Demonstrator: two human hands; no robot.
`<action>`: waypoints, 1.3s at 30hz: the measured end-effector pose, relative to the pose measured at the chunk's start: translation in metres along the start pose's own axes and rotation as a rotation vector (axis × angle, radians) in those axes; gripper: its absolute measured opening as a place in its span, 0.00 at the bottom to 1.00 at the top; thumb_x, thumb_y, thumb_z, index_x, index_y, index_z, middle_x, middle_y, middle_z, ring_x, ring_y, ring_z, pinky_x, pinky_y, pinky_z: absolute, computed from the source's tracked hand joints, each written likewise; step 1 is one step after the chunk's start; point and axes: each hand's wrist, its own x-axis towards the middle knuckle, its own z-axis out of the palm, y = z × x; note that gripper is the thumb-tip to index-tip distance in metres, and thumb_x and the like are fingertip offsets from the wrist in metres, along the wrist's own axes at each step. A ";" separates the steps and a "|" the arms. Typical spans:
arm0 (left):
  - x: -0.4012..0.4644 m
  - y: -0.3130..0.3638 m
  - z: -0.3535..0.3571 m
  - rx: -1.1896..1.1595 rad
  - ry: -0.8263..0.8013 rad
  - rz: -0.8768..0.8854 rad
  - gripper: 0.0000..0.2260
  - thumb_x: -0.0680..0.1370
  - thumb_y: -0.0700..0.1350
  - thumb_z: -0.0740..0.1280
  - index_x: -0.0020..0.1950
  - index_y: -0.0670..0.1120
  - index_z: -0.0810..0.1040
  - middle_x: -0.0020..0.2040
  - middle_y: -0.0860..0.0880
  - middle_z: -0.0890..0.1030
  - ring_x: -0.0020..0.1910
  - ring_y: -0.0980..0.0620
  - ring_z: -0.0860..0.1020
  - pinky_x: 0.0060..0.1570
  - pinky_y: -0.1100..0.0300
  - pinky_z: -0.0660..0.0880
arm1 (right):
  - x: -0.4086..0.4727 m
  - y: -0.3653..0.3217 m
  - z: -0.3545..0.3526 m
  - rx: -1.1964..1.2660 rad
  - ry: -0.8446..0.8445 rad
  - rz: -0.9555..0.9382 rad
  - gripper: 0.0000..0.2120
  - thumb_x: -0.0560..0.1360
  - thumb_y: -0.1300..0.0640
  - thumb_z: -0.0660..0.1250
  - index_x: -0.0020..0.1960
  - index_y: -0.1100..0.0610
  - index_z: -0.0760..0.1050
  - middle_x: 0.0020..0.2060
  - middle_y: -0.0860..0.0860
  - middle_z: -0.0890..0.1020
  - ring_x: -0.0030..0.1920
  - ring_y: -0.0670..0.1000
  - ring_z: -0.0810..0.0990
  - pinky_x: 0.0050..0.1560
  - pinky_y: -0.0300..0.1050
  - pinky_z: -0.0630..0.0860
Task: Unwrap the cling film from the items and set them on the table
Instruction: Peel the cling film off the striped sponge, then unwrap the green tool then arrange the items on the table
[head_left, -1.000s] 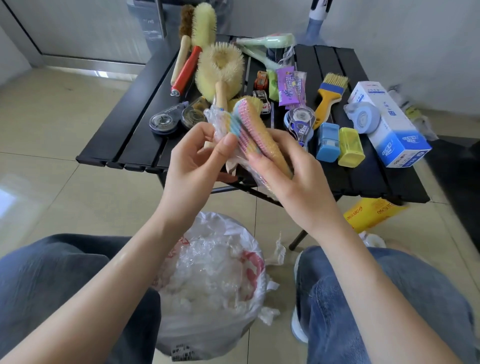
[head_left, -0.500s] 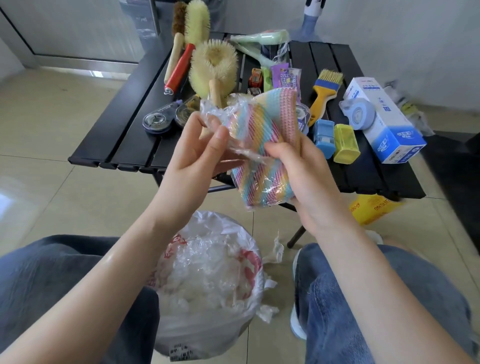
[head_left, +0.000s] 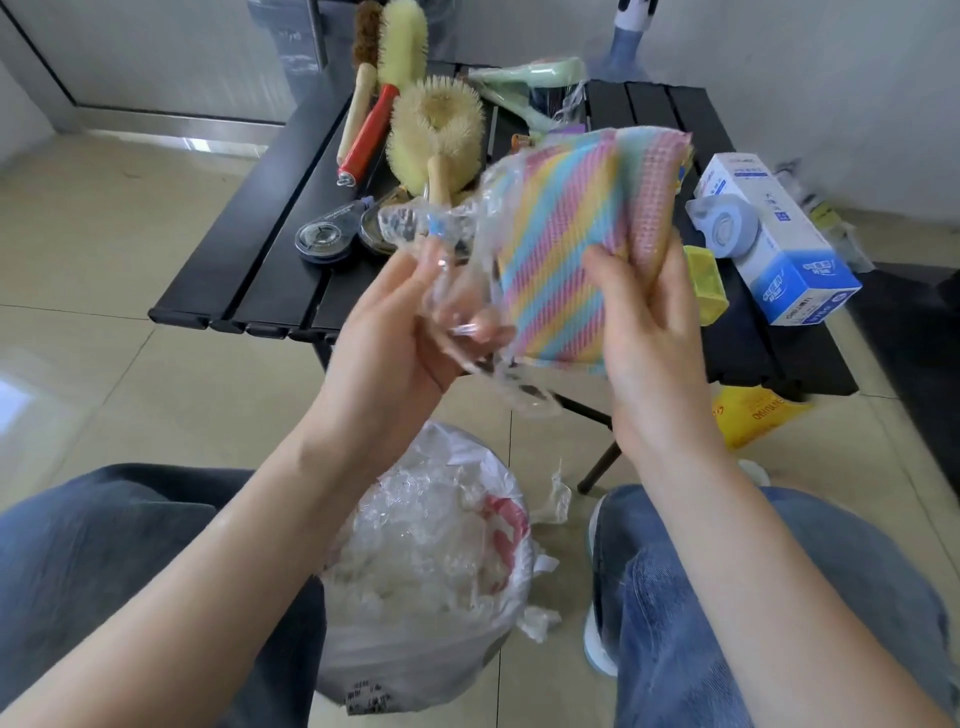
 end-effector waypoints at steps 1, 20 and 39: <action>-0.001 0.005 -0.001 -0.024 -0.003 -0.015 0.10 0.83 0.43 0.51 0.43 0.45 0.64 0.26 0.54 0.71 0.23 0.58 0.67 0.27 0.65 0.72 | 0.001 -0.002 -0.003 0.000 0.031 0.010 0.10 0.79 0.55 0.63 0.53 0.39 0.71 0.47 0.34 0.80 0.50 0.35 0.79 0.54 0.39 0.75; 0.028 0.041 0.008 0.530 0.354 0.170 0.07 0.81 0.40 0.61 0.58 0.44 0.73 0.40 0.55 0.84 0.33 0.58 0.81 0.32 0.66 0.77 | 0.008 -0.032 -0.032 -0.003 -0.066 0.253 0.10 0.81 0.53 0.58 0.47 0.47 0.77 0.35 0.38 0.83 0.38 0.36 0.81 0.37 0.32 0.74; 0.135 0.042 0.078 0.864 0.029 0.076 0.18 0.76 0.60 0.64 0.42 0.44 0.78 0.30 0.57 0.81 0.25 0.65 0.76 0.25 0.74 0.68 | 0.122 -0.059 -0.047 -0.111 0.027 0.106 0.13 0.79 0.47 0.62 0.61 0.45 0.64 0.56 0.47 0.77 0.57 0.47 0.77 0.57 0.50 0.78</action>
